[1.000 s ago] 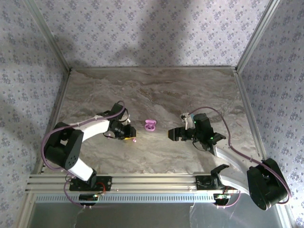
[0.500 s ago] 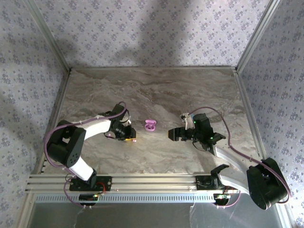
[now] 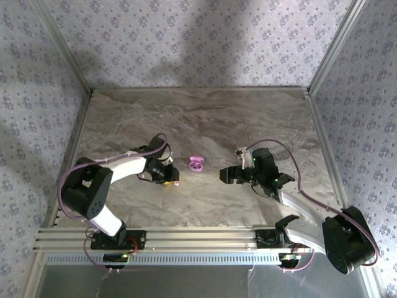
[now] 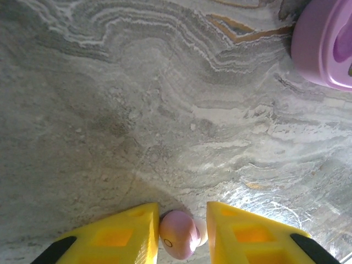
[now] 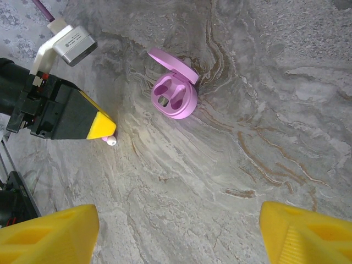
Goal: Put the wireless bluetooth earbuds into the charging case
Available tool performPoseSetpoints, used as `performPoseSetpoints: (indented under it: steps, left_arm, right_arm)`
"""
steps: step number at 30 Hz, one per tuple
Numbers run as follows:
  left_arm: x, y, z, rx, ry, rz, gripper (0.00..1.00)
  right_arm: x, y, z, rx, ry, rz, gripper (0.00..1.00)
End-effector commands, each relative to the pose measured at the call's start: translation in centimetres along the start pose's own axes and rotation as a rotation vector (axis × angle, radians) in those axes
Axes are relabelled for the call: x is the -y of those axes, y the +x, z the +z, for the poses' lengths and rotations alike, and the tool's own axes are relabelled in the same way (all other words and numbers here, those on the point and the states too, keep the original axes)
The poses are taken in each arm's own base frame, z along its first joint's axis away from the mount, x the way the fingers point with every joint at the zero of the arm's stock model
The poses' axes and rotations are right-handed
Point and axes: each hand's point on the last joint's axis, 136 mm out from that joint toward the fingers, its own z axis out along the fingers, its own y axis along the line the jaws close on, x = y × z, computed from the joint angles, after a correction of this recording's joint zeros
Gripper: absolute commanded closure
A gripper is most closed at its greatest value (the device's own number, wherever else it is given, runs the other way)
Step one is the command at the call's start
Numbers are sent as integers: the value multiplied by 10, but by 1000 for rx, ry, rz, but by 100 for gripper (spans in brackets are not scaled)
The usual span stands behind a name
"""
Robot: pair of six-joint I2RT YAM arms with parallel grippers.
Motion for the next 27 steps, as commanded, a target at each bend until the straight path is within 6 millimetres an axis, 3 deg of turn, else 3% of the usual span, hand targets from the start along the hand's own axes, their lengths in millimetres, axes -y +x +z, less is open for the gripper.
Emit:
performPoseSetpoints:
  steps: [1, 16, 27]
  left_arm:
    - [8, 10, 5, -43, 16, -1, 70]
    - [15, 6, -1, -9, -4, 7, 79]
    - [33, -21, -43, 108, -163, 67, 79]
  right_arm:
    - [-4, -7, -1, 7, 4, -31, 21]
    - [-5, -7, -1, 6, 4, -32, 22]
    - [-3, -8, -1, 6, 11, -29, 22]
